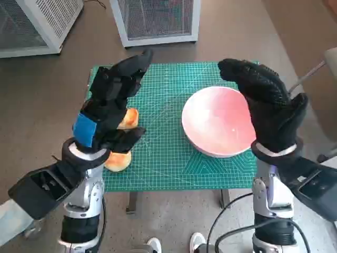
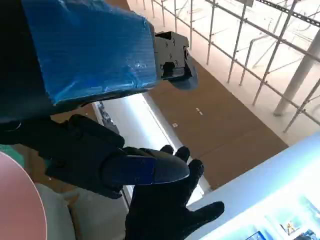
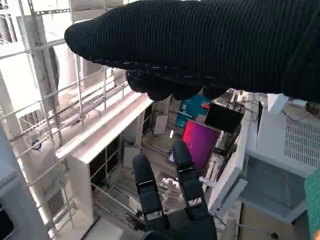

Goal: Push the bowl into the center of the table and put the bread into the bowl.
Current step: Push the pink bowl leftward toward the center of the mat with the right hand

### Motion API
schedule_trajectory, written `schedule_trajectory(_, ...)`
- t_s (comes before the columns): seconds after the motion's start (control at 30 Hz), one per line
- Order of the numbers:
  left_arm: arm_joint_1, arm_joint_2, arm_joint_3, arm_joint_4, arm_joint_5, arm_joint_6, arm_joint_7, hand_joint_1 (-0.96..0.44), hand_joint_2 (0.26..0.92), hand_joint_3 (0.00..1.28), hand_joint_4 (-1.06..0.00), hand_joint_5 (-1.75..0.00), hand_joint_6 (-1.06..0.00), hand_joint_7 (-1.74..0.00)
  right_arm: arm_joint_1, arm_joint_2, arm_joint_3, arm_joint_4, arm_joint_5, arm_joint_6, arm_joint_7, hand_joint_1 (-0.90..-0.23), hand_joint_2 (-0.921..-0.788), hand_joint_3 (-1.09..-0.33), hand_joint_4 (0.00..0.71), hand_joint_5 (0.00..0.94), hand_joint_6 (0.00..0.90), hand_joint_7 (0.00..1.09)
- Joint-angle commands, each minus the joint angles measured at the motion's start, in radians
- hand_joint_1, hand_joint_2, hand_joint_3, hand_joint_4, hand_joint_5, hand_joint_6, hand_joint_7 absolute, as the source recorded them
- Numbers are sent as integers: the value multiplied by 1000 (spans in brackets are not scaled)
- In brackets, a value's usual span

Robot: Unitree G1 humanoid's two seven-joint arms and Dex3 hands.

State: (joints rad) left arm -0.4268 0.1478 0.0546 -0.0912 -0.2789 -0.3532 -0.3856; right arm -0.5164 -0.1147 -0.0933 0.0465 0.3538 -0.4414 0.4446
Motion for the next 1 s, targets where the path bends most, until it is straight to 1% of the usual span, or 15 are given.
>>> schedule_trajectory(0.03, 6, -6, 0, -3, -1, 1, 7, -550, 921, 396, -158, -9, 1, -683, 7, -7, -5, 23, 12, 2, 16, -374, -920, -444, 447, 0, 71, 749)
schedule_trajectory(0.33, 5, -7, 4, 8, -4, -5, 5, -551, 921, 391, -156, -9, 1, -676, 2, -4, -4, 24, 11, 5, 19, -375, -921, -445, 445, 0, 70, 749)
schedule_trajectory(1.0, 8, -7, 8, 9, -4, -9, 9, -553, 921, 384, -156, -9, 1, -678, 4, -5, -3, 24, 4, 4, 16, -372, -921, -447, 439, 0, 65, 752)
